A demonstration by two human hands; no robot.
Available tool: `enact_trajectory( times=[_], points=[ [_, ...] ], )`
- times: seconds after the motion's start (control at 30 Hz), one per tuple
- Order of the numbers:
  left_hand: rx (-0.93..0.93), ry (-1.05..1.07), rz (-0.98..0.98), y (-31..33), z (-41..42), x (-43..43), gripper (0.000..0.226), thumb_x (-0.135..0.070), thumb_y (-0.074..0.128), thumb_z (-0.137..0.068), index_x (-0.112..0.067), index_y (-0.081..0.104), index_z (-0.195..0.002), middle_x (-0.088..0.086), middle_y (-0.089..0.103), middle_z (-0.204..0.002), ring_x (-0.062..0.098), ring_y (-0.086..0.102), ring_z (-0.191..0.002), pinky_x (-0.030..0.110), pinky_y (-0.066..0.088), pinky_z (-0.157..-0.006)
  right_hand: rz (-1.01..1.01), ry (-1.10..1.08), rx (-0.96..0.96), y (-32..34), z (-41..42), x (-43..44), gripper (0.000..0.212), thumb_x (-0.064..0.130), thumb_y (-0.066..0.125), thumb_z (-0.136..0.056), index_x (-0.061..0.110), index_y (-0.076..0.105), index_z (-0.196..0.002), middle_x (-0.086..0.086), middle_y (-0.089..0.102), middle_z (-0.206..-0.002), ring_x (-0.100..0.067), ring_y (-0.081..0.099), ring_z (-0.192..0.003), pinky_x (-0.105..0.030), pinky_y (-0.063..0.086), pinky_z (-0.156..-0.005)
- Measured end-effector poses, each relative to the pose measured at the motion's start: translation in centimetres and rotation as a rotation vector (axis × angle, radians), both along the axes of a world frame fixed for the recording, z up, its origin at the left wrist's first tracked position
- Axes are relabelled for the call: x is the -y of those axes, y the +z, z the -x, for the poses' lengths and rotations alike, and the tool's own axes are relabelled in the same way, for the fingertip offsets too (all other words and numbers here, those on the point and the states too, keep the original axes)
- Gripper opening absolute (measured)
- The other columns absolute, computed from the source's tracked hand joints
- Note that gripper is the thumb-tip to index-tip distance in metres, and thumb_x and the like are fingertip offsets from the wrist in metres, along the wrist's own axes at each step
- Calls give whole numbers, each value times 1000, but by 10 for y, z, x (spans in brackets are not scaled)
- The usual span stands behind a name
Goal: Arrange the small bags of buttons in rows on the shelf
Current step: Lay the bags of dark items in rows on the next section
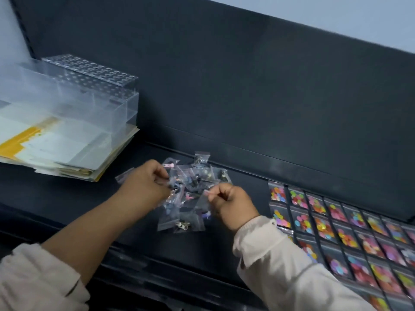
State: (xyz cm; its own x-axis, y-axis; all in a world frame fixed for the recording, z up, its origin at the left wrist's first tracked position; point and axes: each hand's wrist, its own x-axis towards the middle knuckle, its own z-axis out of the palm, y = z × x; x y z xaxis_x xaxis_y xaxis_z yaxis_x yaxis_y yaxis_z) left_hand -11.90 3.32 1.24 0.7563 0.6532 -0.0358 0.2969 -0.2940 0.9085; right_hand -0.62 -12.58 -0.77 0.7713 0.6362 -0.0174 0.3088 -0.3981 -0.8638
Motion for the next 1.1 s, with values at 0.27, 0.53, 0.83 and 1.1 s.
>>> enact_trajectory(
  times=[0.27,0.53,0.83,1.1],
  points=[
    [73,-250,411,35,-29,81,14,5,64,-80,-8,67,-80,-6,62,-60,11,52,-61,22,44,-58,-275,-115,-329,58,0,83,20,3,50,-92,11,53,-74,-3,52,-57,-4,46,-35,-15,41,-37],
    [-19,-522,483,52,-51,217,20,-3,64,-85,-10,65,-103,4,72,-99,16,67,-79,28,54,-65,-268,-263,-182,72,6,229,29,-12,54,-83,17,51,-83,-3,52,-61,-1,38,-32,-13,31,-33],
    [5,-589,497,63,-50,403,7,-1,59,-89,-9,57,-91,11,64,-79,18,63,-63,32,55,-59,-241,-390,-121,67,30,409,38,-18,46,-81,11,52,-58,7,53,-39,-2,43,-31,-14,34,-35],
    [12,-701,448,59,-45,522,7,-6,57,-91,-12,57,-87,19,66,-94,23,64,-74,30,55,-55,-241,-361,-143,66,54,519,25,4,65,-82,15,62,-60,8,60,-51,-3,54,-50,-16,44,-52]
  ],
)
